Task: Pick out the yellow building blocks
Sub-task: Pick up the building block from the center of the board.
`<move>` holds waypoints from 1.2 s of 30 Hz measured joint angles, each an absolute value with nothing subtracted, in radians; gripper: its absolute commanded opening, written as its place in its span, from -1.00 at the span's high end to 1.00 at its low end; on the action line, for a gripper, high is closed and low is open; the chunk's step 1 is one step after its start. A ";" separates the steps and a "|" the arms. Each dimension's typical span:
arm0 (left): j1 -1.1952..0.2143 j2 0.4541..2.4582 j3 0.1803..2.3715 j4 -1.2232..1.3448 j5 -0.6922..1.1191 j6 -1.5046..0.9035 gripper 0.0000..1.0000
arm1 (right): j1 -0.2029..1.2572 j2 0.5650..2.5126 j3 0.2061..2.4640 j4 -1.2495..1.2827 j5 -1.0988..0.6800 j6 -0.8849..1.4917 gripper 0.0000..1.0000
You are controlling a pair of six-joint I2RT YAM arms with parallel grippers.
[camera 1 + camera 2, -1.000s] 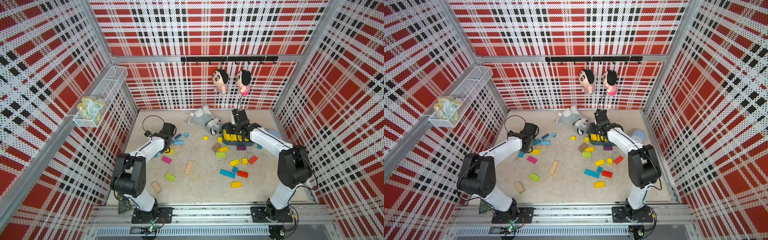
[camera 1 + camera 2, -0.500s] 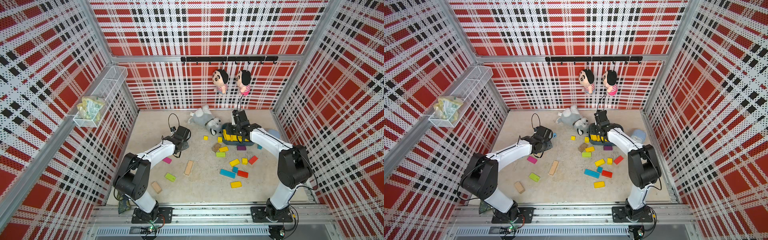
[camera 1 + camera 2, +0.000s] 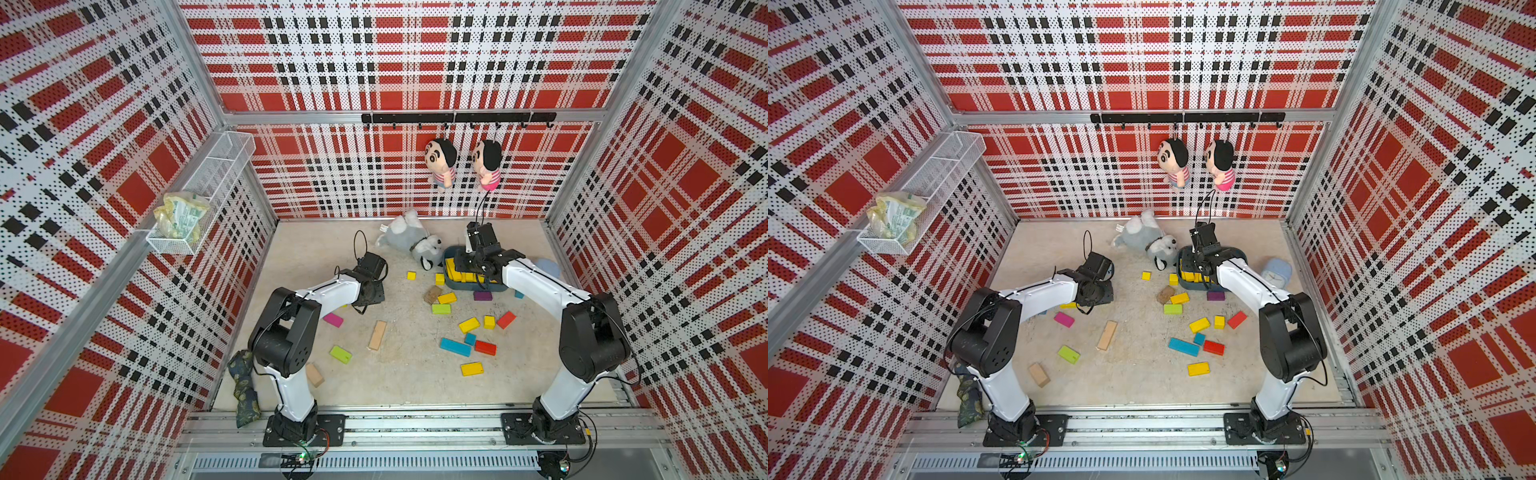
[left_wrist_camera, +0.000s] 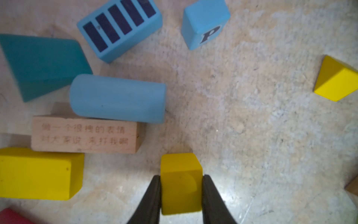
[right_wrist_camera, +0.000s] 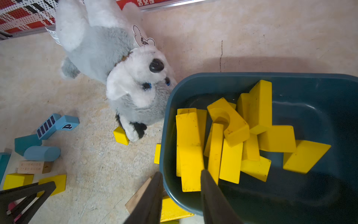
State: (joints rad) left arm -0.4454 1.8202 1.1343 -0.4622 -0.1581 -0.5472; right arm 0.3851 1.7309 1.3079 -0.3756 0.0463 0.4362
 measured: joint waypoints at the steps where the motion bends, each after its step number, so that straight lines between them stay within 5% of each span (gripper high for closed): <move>1: -0.446 1.825 1.139 -0.462 -0.159 -0.544 0.26 | 0.385 1.729 1.308 -0.376 0.047 0.436 0.28; 9: -0.446 1.877 1.152 -0.481 -0.176 -0.526 0.01 | 0.386 1.728 1.308 -0.375 0.050 0.436 0.28; 19: -0.452 1.891 1.188 -0.502 -0.203 -0.515 0.69 | 0.386 1.728 1.308 -0.376 0.050 0.436 0.28; 29: -0.550 1.869 1.290 -0.457 -0.247 -0.424 1.00 | 0.386 1.715 1.288 -0.375 0.065 0.442 0.27; 36: -0.681 1.927 1.525 -0.359 -0.190 -0.333 1.00 | 0.364 1.647 1.221 -0.381 0.085 0.470 0.27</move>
State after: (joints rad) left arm -0.6807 1.9270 1.5246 -0.3588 -0.1902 -0.3328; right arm 0.3641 1.6474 1.2213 -0.3805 0.0849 0.4698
